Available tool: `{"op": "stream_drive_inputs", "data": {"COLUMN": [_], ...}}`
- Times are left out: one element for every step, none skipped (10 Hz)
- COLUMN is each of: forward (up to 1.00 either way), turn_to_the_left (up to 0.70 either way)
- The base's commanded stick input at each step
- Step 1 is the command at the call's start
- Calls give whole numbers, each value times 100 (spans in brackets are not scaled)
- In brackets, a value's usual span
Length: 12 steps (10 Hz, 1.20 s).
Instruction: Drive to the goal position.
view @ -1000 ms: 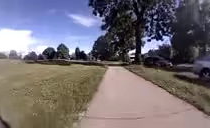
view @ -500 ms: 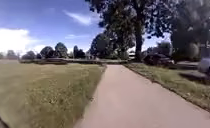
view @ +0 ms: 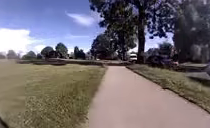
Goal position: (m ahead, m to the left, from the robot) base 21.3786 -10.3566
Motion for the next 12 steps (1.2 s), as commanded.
{"op": "stream_drive_inputs", "data": {"forward": [100,100,100,100,100,100,100,100,100,100,100,100], "turn_to_the_left": [0,0,0,0,0,0,0,0,-2,-39,-39,-39]}}
